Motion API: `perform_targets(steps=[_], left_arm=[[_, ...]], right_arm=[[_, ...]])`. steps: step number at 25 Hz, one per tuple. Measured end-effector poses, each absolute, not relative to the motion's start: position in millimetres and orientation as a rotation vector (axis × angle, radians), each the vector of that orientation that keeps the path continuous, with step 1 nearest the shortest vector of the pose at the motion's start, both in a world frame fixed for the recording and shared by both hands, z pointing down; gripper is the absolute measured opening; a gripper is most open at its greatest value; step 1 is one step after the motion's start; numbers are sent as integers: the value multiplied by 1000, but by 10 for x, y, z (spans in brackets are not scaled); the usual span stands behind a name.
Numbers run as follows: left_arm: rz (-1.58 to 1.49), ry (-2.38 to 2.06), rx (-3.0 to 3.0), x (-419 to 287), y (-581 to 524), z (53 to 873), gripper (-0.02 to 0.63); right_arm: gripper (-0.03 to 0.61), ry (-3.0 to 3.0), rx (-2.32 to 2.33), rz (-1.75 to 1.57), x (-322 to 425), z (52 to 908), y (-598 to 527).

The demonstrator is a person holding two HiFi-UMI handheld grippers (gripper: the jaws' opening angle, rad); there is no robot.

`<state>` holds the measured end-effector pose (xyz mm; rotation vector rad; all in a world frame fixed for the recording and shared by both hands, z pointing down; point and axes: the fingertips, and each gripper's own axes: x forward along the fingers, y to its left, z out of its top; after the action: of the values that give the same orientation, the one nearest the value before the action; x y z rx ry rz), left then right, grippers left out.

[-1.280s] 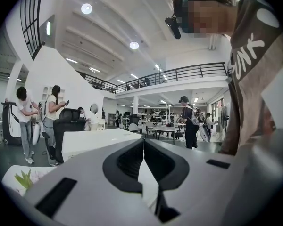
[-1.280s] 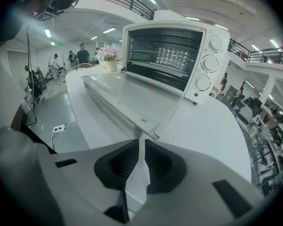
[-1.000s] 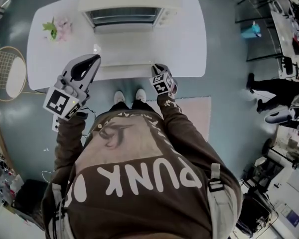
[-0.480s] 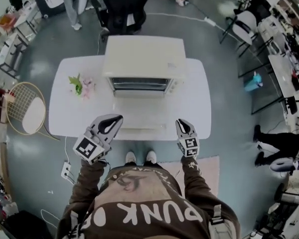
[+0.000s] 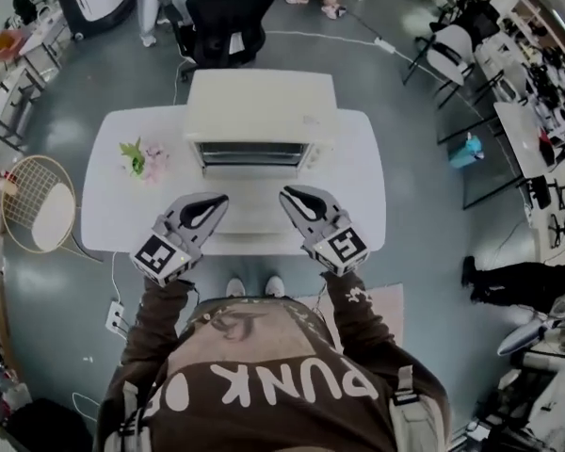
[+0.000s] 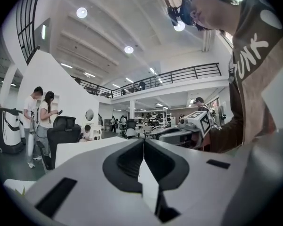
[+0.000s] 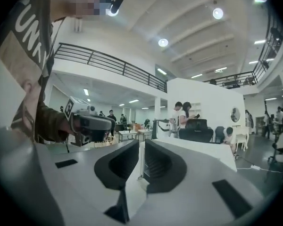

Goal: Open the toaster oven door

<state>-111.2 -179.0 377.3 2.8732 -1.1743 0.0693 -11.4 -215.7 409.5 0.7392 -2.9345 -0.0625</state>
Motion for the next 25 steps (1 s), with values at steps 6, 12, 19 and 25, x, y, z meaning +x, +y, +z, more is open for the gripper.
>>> perform_targets(steps=[6,12,19,25], left_arm=[[117,-1162,2963,-1180,-1981,3618,6],[126,-1167,2948,-1183,-1971,3699,6],[130,-1153,2919,-1123,-1900,3844,6],[129,-1165,2944,-1140,-1962,3752,6]], right_arm=[[35,-2947,728,-168,-364,3702,-2180],[26,-2954,760,-187,-327,3722,-2175],[9,-2943,747,-221,-212,3941,-2078],[9,-2940,750,-209,-237,3906,-2159]])
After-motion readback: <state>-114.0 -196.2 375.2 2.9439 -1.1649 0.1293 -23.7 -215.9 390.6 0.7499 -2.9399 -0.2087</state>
